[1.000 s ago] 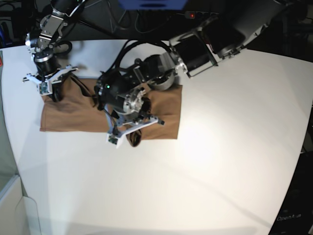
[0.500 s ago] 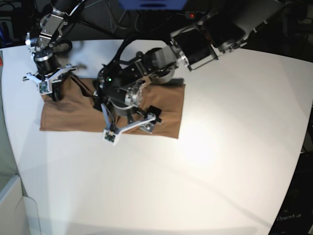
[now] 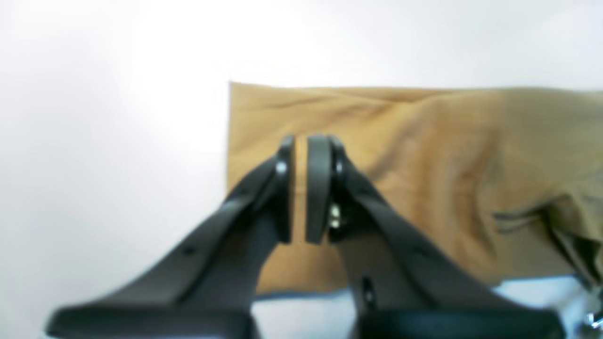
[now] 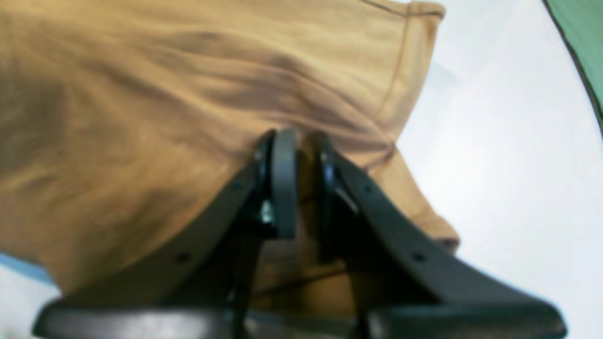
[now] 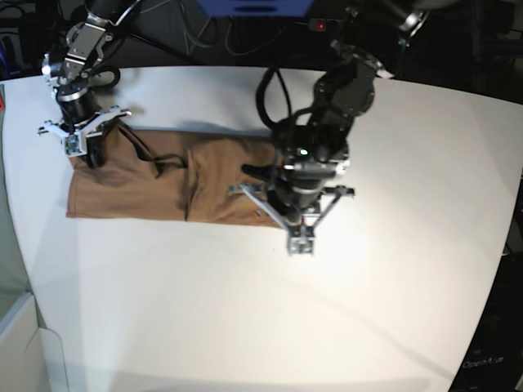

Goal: Fold the T-shirt properly
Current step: 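Lower the folded end onto the strip and open the left gripper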

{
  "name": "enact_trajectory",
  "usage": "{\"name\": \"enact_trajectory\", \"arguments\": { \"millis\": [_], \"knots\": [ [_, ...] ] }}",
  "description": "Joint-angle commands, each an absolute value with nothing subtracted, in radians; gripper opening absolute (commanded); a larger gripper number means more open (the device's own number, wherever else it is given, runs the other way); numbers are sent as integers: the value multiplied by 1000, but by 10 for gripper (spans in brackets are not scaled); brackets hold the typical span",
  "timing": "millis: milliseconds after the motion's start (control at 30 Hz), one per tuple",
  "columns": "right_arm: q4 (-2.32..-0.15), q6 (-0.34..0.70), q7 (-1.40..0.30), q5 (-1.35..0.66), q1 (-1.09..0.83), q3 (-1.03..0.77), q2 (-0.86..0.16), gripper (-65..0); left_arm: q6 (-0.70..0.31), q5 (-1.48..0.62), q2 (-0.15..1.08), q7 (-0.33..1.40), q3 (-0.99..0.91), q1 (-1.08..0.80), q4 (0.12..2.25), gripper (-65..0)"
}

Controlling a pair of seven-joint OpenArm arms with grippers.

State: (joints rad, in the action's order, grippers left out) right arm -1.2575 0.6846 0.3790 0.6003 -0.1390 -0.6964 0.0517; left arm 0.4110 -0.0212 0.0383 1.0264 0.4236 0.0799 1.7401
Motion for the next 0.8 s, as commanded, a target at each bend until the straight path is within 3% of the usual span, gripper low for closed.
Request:
{"name": "enact_trajectory", "arguments": {
  "millis": [0, 333, 567, 767],
  "knots": [
    [-1250, 698, 271, 687, -157, -699, 50, -596, 386, -36, 35, 990, 384, 77, 1756, -626],
    [-1380, 698, 271, 685, -186, -699, 56, -596, 189, -137, 36, 954, 111, -35, 1747, -626],
    [-1494, 698, 272, 685, -217, -687, 88, -596, 171, -142, 36, 952, 102, -33, 1624, -628],
    [-1494, 698, 272, 685, -213, -657, 90, -596, 171, -143, 36, 952, 81, -74, 1670, -628]
  ]
}}
